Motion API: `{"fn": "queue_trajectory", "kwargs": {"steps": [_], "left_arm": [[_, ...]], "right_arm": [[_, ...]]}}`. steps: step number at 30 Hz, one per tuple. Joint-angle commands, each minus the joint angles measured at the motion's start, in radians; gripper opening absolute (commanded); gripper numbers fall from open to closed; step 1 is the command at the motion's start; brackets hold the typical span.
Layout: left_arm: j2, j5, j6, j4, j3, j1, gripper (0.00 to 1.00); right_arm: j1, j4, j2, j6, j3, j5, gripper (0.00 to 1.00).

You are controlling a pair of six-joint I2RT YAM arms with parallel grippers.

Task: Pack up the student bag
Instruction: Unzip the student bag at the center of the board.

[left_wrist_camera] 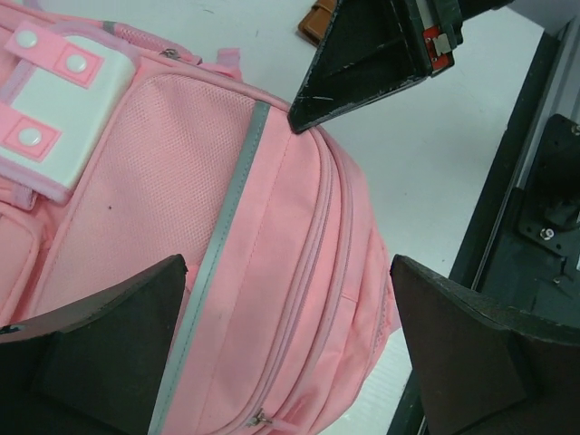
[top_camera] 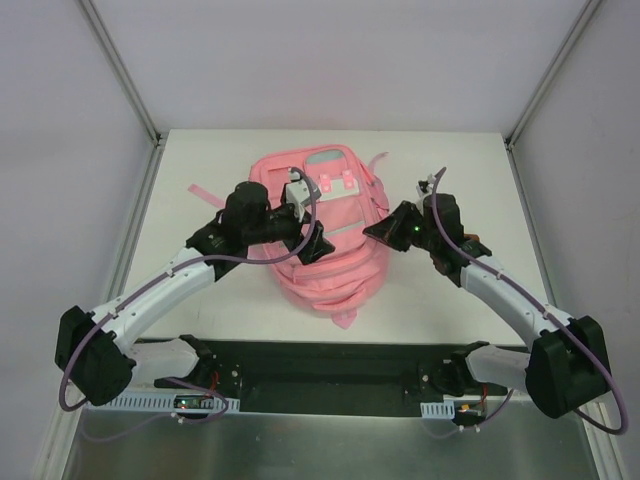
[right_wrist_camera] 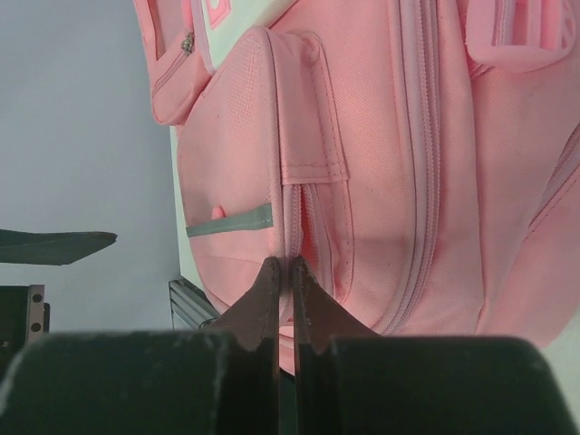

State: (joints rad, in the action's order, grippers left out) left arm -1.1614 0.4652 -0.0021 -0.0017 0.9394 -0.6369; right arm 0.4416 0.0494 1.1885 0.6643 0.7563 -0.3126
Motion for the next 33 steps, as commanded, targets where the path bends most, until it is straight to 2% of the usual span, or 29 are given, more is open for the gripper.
{"fn": "queue_trajectory", "kwargs": {"steps": [1,4,11,16,19,25,26,27,29,30,33], "left_arm": [[-0.058,0.013,0.131,-0.053,0.085,-0.041,0.94],[-0.109,-0.008,0.165,-0.073,0.117,-0.085,0.94],[-0.201,-0.072,0.198,-0.103,0.160,-0.141,0.86],[-0.228,-0.200,0.221,-0.106,0.168,-0.170,0.79],[-0.244,-0.267,0.225,-0.106,0.177,-0.179,0.68],[-0.279,-0.335,0.237,-0.107,0.193,-0.196,0.42],[-0.284,-0.338,0.243,-0.107,0.193,-0.198,0.37],[-0.287,-0.344,0.247,-0.107,0.191,-0.201,0.26],[-0.288,-0.362,0.251,-0.107,0.190,-0.205,0.17],[-0.290,-0.370,0.252,-0.106,0.190,-0.207,0.10],[-0.290,-0.402,0.248,-0.104,0.190,-0.211,0.00]], "right_arm": [[0.000,0.110,-0.041,0.049,0.077,-0.086,0.01],[0.000,0.112,-0.049,0.058,0.086,-0.088,0.01],[0.002,0.110,-0.056,0.063,0.104,-0.097,0.01],[0.002,0.104,-0.064,0.066,0.110,-0.100,0.01],[0.002,0.104,-0.070,0.069,0.112,-0.103,0.01],[0.002,0.101,-0.082,0.075,0.110,-0.106,0.01],[0.000,0.102,-0.084,0.075,0.110,-0.106,0.01],[0.002,0.102,-0.086,0.075,0.110,-0.105,0.01],[0.000,0.102,-0.087,0.077,0.109,-0.106,0.01],[0.000,0.102,-0.087,0.077,0.112,-0.106,0.01],[0.002,0.102,-0.084,0.075,0.113,-0.106,0.01]]}}
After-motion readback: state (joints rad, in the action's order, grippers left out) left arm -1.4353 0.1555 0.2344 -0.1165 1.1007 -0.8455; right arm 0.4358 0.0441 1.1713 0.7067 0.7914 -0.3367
